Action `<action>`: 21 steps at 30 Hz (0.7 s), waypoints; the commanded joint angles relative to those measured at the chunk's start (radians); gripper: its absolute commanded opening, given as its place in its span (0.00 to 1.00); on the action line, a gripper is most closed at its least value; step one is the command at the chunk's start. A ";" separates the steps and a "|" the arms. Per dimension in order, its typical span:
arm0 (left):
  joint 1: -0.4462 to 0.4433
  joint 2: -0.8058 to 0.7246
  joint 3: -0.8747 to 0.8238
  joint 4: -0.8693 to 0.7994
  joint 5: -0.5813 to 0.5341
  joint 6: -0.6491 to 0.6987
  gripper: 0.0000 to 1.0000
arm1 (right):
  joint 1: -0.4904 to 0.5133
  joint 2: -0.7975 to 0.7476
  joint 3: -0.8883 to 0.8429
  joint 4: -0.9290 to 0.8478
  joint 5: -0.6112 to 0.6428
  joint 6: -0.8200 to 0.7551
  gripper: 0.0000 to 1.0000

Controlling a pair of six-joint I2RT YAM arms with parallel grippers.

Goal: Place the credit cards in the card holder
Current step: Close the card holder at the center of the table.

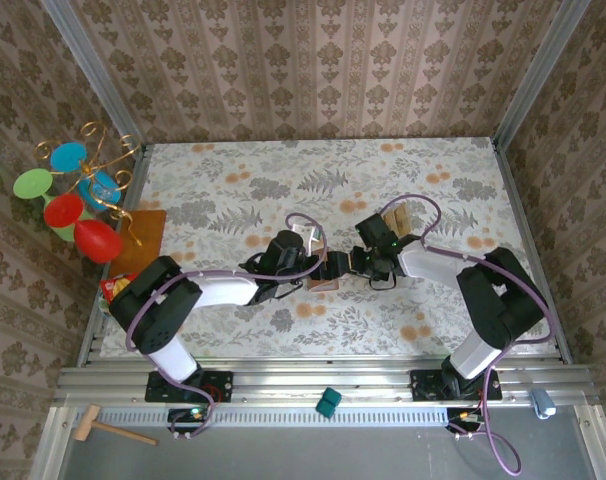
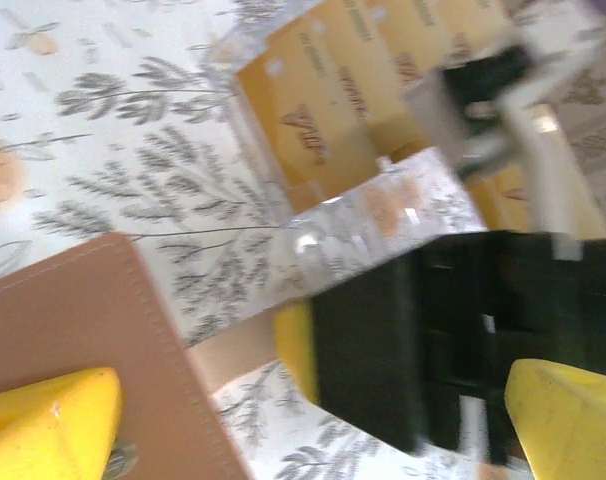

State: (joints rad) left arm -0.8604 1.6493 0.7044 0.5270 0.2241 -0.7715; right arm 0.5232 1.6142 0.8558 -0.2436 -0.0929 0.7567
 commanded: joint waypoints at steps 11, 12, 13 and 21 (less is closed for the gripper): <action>0.037 -0.104 0.014 -0.200 -0.065 0.055 1.00 | 0.037 -0.181 0.052 -0.039 -0.072 -0.023 0.41; 0.042 -0.110 0.013 -0.202 -0.063 0.057 1.00 | 0.037 -0.192 0.050 -0.043 -0.071 -0.021 0.41; 0.046 -0.117 0.013 -0.202 -0.062 0.058 1.00 | 0.038 -0.200 0.048 -0.043 -0.070 -0.019 0.40; 0.074 -0.133 0.048 -0.209 -0.042 0.061 1.00 | 0.040 -0.278 0.016 -0.051 -0.066 0.000 0.28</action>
State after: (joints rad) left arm -0.7956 1.5360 0.7082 0.3382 0.1715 -0.7380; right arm 0.5575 1.3815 0.8654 -0.2771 -0.1509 0.7437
